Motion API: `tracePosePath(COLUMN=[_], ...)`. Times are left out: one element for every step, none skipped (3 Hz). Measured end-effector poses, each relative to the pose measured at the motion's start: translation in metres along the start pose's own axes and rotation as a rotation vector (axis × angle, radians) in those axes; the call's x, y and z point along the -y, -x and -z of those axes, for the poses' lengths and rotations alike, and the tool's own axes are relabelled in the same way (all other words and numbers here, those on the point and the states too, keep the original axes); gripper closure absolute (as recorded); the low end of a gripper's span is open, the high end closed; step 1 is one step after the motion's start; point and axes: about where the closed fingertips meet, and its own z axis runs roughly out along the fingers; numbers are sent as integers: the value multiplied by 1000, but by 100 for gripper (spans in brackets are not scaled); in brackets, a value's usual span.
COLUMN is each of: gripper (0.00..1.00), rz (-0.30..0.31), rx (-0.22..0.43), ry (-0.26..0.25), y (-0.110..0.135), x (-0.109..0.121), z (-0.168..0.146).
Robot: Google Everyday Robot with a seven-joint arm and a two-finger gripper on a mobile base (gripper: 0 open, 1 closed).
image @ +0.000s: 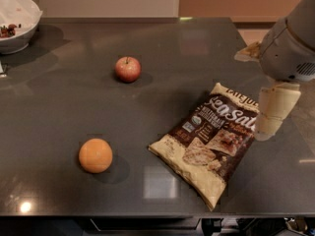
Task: Pick brown chip bag
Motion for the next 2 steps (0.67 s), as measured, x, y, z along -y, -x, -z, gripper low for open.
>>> tracePosePath(gripper=[0, 0], rz=[126, 307], rx=[37, 51], ry=[69, 157], y=[16, 29], x=[-8, -24], z=[-25, -47])
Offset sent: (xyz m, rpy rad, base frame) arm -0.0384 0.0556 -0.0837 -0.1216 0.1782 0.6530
